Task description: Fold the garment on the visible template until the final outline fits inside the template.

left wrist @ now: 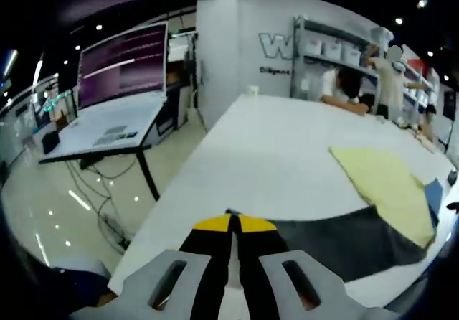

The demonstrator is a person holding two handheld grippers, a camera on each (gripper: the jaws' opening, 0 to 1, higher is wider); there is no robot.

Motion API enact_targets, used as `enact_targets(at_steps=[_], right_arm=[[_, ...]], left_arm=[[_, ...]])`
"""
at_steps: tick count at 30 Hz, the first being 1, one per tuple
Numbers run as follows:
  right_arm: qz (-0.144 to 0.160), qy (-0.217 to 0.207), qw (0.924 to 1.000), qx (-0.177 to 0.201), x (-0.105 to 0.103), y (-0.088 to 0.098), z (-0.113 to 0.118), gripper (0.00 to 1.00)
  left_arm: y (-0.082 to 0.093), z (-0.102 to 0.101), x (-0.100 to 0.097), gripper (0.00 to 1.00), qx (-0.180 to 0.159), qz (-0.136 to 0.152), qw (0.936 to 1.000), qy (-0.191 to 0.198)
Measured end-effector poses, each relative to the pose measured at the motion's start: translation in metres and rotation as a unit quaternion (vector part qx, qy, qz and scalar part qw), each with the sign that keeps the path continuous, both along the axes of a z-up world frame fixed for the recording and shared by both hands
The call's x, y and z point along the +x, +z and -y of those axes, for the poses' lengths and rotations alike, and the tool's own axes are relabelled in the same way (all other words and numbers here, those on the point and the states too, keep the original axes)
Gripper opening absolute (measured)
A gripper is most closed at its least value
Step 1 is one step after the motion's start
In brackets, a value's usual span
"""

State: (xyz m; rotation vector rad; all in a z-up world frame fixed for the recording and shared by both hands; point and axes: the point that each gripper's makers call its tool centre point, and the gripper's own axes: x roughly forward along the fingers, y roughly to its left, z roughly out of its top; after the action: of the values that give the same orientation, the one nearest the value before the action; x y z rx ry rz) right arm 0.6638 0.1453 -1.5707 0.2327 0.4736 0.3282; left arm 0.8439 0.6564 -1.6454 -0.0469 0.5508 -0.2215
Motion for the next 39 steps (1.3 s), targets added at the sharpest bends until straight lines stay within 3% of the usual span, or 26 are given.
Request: enact_targets(at_steps=[3, 6, 8, 12, 15, 19, 27, 39], right_arm=[[-0.004, 0.019, 0.9998, 0.0, -0.006, -0.002, -0.001, 0.84], [-0.021, 0.072, 0.9971, -0.006, -0.021, -0.008, -0.013, 0.84], [-0.034, 0.109, 0.9934, 0.017, -0.03, -0.007, -0.026, 0.84], [-0.026, 0.146, 0.9882, 0.038, -0.036, 0.004, -0.041, 0.83], [-0.037, 0.194, 0.9801, 0.017, -0.043, 0.007, -0.051, 0.83], [-0.059, 0.242, 0.9684, 0.019, -0.053, 0.009, -0.066, 0.83], [-0.073, 0.25, 0.9652, 0.022, -0.056, 0.008, -0.07, 0.82], [-0.074, 0.225, 0.9712, 0.027, -0.054, 0.006, -0.066, 0.82]], left_arm=[[-0.008, -0.006, 0.009, 0.0, 0.004, -0.006, 1.0, 0.0], [-0.007, -0.005, 0.01, 0.0, 0.007, -0.01, 0.9999, -0.004], [-0.013, -0.01, 0.016, 0.0, 0.01, -0.015, 0.9998, -0.006], [-0.013, -0.008, 0.014, 0.0, 0.008, -0.017, 0.9998, -0.008], [-0.014, -0.007, 0.015, 0.0, 0.008, -0.018, 0.9997, -0.01], [-0.018, -0.003, 0.01, 0.0, 0.005, -0.021, 0.9994, -0.029], [-0.025, -0.007, 0.011, 0.0, 0.016, -0.022, 0.9989, -0.037], [-0.019, -0.019, 0.014, 0.0, 0.05, -0.012, 0.9979, -0.04]])
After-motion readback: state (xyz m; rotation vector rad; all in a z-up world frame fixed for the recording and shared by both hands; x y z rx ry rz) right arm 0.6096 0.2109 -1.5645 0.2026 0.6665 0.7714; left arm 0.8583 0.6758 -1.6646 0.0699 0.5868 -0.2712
